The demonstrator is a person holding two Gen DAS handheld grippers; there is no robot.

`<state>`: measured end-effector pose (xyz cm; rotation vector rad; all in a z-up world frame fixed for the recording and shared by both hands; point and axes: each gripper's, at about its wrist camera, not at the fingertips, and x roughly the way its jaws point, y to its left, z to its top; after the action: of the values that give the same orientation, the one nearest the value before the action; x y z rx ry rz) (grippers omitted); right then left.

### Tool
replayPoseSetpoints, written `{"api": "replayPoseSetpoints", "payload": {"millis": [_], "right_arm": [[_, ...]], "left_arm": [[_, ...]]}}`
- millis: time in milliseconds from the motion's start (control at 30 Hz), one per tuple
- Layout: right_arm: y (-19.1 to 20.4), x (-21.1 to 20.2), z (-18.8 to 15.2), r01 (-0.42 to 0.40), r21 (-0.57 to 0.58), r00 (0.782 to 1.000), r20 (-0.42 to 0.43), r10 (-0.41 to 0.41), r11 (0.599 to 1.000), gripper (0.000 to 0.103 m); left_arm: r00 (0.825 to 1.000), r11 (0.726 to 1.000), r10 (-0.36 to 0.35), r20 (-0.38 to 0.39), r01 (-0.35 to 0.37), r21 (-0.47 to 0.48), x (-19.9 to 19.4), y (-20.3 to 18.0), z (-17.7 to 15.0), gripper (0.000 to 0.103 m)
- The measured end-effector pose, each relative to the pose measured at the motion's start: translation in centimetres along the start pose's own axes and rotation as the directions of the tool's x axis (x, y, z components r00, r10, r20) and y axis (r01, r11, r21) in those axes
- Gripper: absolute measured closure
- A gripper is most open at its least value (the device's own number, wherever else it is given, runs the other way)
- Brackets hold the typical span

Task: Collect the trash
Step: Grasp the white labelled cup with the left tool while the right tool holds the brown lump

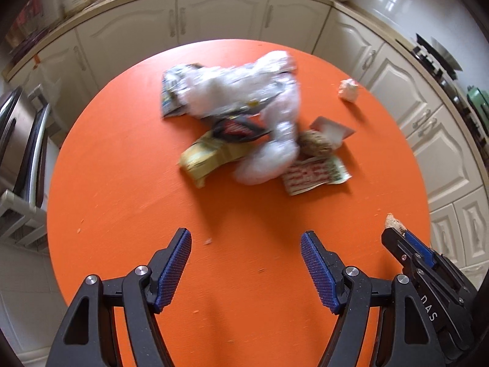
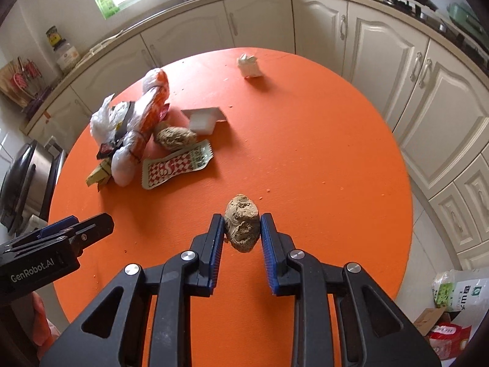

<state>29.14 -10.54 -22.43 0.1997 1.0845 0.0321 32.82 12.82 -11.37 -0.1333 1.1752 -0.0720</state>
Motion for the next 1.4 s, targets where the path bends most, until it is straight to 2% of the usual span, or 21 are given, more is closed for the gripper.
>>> {"api": "replayPoseSetpoints", "payload": {"millis": [333, 467, 600, 667, 767, 900, 933, 967, 1000, 1033, 1100, 1167, 1200, 1400], "right_arm": [[-7.4, -1.1, 4.9, -0.030, 0.083, 0.996, 0.091, 0.023, 0.996, 0.078], [-9.4, -0.2, 7.0, -0.037, 0.087, 0.994, 0.109, 0.027, 0.996, 0.078], [-10.5, 1.1, 8.5, -0.056, 0.082, 0.994, 0.103, 0.047, 0.995, 0.078], [-10.8, 1.6, 9.1, -0.071, 0.078, 0.993, 0.104, 0.063, 0.994, 0.078], [-11.0, 2.2, 9.6, -0.089, 0.075, 0.991, 0.102, 0.081, 0.993, 0.078], [-10.8, 3.0, 9.8, -0.101, 0.065, 0.991, 0.094, 0.095, 0.993, 0.078], [-10.8, 3.2, 9.9, -0.105, 0.064, 0.991, 0.090, 0.099, 0.992, 0.078], [-10.8, 3.4, 9.9, -0.108, 0.066, 0.991, 0.087, 0.102, 0.992, 0.078], [-10.8, 3.5, 10.0, -0.108, 0.068, 0.991, 0.084, 0.103, 0.992, 0.078], [-10.8, 3.7, 10.0, -0.106, 0.070, 0.992, 0.081, 0.100, 0.992, 0.078], [-10.9, 4.0, 10.1, -0.105, 0.076, 0.992, 0.072, 0.099, 0.992, 0.078], [-10.9, 4.3, 10.1, -0.104, 0.079, 0.993, 0.063, 0.099, 0.991, 0.078], [-10.8, 4.5, 10.2, -0.101, 0.079, 0.993, 0.060, 0.097, 0.992, 0.078], [-10.3, 4.3, 10.0, -0.096, 0.075, 0.994, 0.050, 0.093, 0.992, 0.078]], "left_arm": [[0.999, 0.996, 0.002, -0.033, 0.001, 0.094, 3.2, -8.8, 6.6, 0.033], [0.996, 0.995, 0.000, -0.092, 0.009, 0.101, 6.1, -11.1, 9.1, 0.033], [0.990, 0.992, 0.043, -0.132, -0.027, 0.122, 8.9, -12.4, 10.8, 0.035], [0.992, 0.988, 0.076, -0.097, -0.063, 0.140, 9.5, -12.9, 11.7, 0.035], [0.991, 0.985, 0.104, -0.084, -0.092, 0.143, 10.6, -13.3, 12.9, 0.035], [0.982, 0.988, 0.101, -0.161, -0.079, 0.136, 13.4, -13.0, 13.4, 0.036], [0.982, 0.984, 0.122, -0.145, -0.100, 0.151, 13.9, -13.0, 13.5, 0.036], [0.979, 0.979, 0.150, -0.138, -0.127, 0.160, 14.4, -13.1, 13.6, 0.037], [0.977, 0.980, 0.152, -0.149, -0.129, 0.154, 15.0, -12.9, 13.8, 0.045], [0.976, 0.983, 0.138, -0.167, -0.115, 0.144, 15.5, -12.7, 14.0, 0.044], [0.982, 0.988, 0.099, -0.159, -0.079, 0.130, 15.8, -12.4, 14.4, 0.059], [0.984, 0.987, 0.100, -0.149, -0.080, 0.139, 16.0, -12.5, 14.8, 0.065], [0.988, 0.987, 0.080, -0.130, -0.061, 0.146, 16.2, -12.6, 14.9, 0.065], [0.992, 0.984, 0.074, -0.104, -0.056, 0.171, 15.7, -12.7, 14.0, 0.066]]}}
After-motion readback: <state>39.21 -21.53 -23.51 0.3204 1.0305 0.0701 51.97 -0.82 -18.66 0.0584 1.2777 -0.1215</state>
